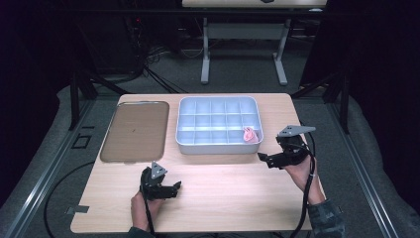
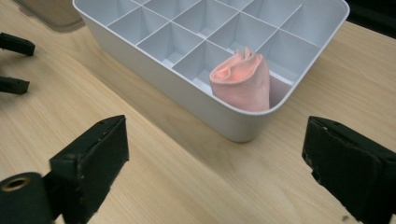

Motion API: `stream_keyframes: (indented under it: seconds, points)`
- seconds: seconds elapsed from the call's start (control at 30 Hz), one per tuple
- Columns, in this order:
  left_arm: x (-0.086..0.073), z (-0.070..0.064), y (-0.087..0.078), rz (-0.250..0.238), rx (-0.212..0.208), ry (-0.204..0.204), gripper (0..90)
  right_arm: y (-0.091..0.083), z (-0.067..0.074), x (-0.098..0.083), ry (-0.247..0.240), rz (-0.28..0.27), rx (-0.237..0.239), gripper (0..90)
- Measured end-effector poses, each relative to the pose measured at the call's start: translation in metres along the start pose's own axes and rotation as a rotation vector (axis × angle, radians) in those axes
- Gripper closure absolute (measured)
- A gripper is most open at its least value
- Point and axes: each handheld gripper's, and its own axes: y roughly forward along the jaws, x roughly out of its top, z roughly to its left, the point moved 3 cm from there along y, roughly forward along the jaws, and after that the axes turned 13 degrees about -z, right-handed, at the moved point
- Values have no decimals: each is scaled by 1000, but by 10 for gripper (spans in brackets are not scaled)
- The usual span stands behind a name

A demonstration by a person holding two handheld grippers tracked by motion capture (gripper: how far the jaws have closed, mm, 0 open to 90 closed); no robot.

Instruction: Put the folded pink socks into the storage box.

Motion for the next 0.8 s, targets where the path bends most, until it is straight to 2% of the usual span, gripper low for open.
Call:
stream_keyframes:
  seconds: [0.3,0.47,0.53,0.67,0.8]
  points:
    - [0,0,0,0,0,-1,140,-11,1,-28,28,-4,-22,0]
    - [0,0,0,0,1,-1,140,-11,2,-46,40,16,-31,0]
    - [0,0,0,0,1,-1,140,-10,2,-56,66,5,-33,0]
    - [0,0,0,1,0,-1,140,-7,2,-76,81,24,-41,0]
    - [0,0,0,2,-2,-1,140,-3,2,-100,117,42,-48,0]
